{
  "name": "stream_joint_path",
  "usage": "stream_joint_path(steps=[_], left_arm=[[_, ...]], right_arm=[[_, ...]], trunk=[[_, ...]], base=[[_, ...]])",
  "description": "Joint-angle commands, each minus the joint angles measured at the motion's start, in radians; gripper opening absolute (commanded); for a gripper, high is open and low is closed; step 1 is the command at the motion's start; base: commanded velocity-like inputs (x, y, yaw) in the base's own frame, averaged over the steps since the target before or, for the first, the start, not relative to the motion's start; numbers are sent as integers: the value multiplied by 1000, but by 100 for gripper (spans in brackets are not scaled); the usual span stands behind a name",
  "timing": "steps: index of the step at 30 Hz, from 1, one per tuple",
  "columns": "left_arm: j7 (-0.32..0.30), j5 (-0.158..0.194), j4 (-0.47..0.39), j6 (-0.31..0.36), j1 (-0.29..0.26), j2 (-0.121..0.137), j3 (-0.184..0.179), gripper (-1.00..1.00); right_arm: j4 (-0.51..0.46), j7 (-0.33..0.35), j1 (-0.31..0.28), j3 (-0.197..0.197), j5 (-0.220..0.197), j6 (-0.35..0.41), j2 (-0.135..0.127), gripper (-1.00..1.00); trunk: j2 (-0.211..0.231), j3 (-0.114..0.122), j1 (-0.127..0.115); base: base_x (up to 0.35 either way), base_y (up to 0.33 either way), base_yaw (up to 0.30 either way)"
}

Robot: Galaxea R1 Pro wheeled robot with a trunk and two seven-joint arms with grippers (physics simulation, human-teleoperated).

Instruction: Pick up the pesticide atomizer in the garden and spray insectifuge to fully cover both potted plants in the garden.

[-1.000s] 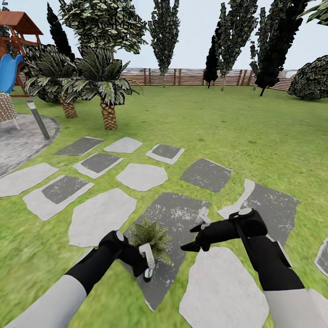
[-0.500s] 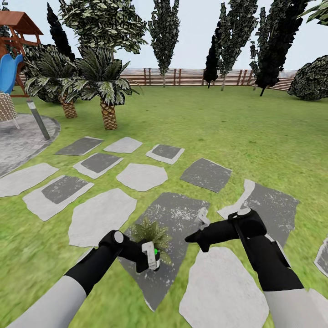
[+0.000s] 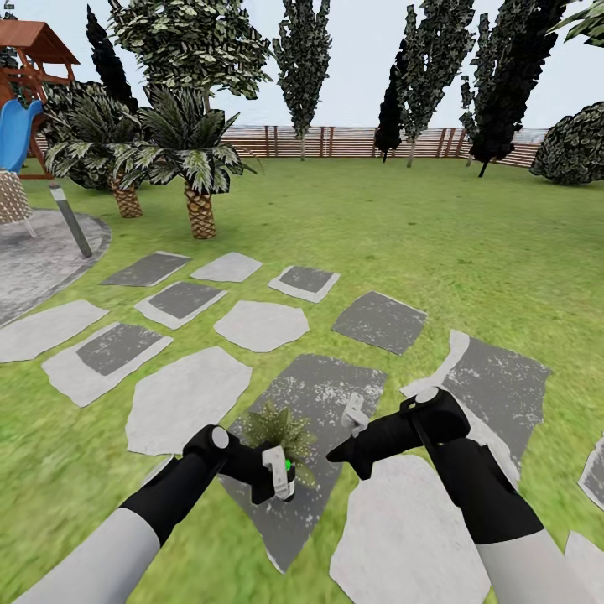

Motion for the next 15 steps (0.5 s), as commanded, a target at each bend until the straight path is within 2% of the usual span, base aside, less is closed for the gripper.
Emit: stream_joint_path(steps=[1, 4, 8, 12, 15], left_arm=[[-3, 0, -2, 10, -1, 1, -2, -100], [-3, 0, -2, 8, 1, 0, -4, -100], [-2, 2, -5, -58, 26, -1, -4, -100], [-3, 1, -8, -68, 35, -3, -4, -100], [-3, 0, -11, -70, 39, -4, -4, -100]], right_arm=[[-1, 9, -1, 1, 9, 11, 0, -100], [-1, 8, -1, 1, 9, 10, -1, -100], [-2, 8, -1, 0, 14, 10, -2, -100], [-1, 8, -1, -1, 69, 11, -2, -100], [-1, 8, -1, -1, 78, 11, -2, -100]], trunk=[[-1, -1, 0], [-1, -1, 0], [-1, -1, 0], [-1, -1, 0], [-1, -1, 0]], base=[[0, 0, 0], [0, 0, 0], [0, 0, 0], [0, 0, 0], [0, 0, 0]])
